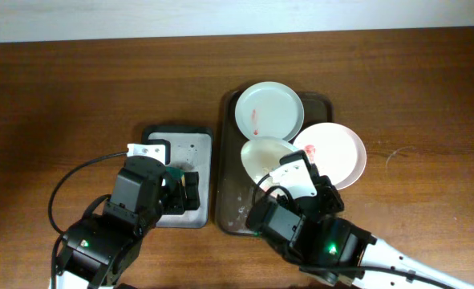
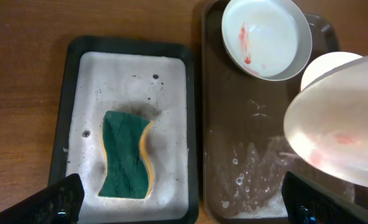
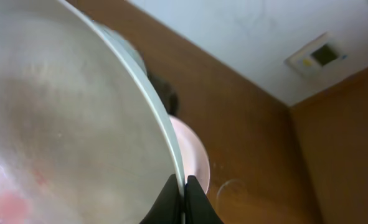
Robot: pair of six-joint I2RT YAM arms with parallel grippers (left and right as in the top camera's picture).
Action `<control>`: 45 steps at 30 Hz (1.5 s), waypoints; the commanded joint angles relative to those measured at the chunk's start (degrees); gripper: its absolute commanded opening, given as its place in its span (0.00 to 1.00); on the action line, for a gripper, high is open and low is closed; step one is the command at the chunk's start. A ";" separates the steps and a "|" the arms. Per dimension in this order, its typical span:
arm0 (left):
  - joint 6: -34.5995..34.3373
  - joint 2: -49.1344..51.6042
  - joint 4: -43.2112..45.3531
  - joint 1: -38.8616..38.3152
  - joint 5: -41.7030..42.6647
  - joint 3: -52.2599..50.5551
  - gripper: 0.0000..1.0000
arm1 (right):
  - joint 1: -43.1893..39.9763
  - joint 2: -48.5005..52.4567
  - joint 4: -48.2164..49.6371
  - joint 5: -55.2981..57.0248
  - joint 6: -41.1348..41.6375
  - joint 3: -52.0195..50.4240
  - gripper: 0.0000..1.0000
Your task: Clean dirty plates on tray and stack at the side
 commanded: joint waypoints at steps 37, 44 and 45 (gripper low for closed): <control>9.77 47.01 9.25 16.41 12.26 -2.34 0.00 | -23.45 -0.33 -3.54 -42.29 11.06 3.28 0.04; 10.23 35.34 2.56 16.39 24.96 5.62 0.00 | -23.50 2.56 -3.50 -42.27 14.99 2.49 0.04; 10.21 32.81 2.89 16.39 27.06 5.92 0.00 | -23.50 5.38 -3.50 -42.40 16.17 2.21 0.04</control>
